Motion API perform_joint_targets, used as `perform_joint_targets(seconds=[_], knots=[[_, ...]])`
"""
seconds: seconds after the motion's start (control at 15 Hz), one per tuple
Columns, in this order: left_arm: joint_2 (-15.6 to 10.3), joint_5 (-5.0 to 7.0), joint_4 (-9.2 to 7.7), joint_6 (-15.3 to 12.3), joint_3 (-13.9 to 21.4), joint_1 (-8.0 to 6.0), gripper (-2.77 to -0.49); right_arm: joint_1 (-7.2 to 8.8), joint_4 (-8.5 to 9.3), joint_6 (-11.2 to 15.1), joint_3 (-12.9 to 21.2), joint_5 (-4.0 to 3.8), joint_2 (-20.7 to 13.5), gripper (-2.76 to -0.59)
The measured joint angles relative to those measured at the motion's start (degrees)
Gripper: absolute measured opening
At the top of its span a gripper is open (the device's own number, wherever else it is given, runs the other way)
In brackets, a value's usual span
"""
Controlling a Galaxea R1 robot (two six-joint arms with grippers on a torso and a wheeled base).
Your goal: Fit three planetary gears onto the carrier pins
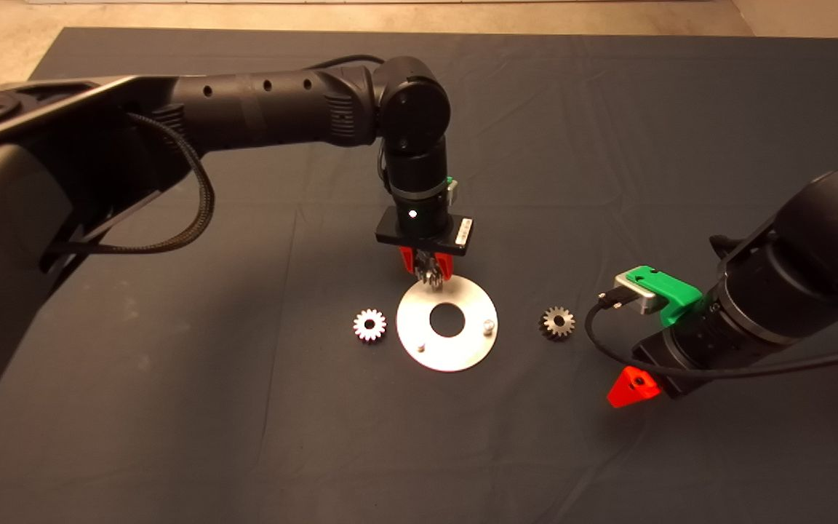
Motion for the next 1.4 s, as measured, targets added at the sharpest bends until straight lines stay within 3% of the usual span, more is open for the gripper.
perform_joint_targets(seconds=[0.93,1.4], knots=[[0.1,0.02,-0.21,-3.4,-2.2,0.0,-2.45,0.0,0.11,0.0,0.0,0.02,0.0,-0.62],[0.0,0.04,-2.41,-3.9,-2.2,0.33,-2.45,0.0,0.17,0.0,0.0,0.02,0.0,-0.62]])
